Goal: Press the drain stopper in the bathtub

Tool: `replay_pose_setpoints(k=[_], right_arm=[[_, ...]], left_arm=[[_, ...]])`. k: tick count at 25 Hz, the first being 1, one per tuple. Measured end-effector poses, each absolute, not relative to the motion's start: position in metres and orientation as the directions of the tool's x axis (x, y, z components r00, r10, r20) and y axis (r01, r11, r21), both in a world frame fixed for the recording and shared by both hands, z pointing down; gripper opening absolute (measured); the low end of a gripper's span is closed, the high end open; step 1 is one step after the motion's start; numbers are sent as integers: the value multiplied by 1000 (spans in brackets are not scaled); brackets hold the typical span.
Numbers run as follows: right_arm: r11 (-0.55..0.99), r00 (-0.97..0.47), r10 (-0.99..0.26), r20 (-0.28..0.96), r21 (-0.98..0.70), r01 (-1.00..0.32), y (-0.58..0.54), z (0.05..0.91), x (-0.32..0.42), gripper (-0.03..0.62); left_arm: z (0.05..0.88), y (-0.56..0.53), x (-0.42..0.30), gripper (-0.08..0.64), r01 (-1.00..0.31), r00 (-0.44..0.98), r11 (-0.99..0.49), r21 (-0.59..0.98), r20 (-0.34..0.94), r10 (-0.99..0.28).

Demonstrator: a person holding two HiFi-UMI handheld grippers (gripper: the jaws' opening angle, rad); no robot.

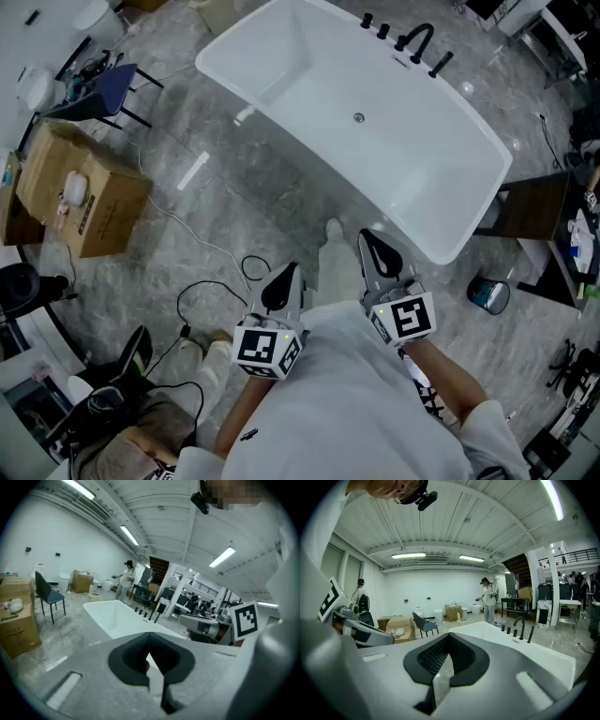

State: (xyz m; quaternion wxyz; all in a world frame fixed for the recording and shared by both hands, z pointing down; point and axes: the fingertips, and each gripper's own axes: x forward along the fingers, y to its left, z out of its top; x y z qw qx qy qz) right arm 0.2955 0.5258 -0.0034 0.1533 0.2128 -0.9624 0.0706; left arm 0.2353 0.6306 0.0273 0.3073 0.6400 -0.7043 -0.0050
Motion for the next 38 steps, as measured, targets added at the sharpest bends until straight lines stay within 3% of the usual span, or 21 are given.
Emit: replay_pose_setpoints(k=[6, 17, 30, 38], right_arm=[[899, -879, -416, 233, -41, -437, 564, -33, 347, -2], [847, -860, -428, 280, -207, -489, 609, -9, 461, -3], [860, -864, -444, 238, -156, -485, 615, -23, 389, -3], [855, -862, -432, 264, -185, -485, 595, -5, 332, -3]], left_arm=[[-6, 633, 313, -2, -942, 73, 44, 332, 332, -941], [6, 661, 411, -2, -940, 100, 55, 336, 427, -899], [-18, 674, 321, -2, -952, 37, 66, 299, 325, -945], [-6, 684, 262, -2, -941, -24, 137, 310, 342, -939]])
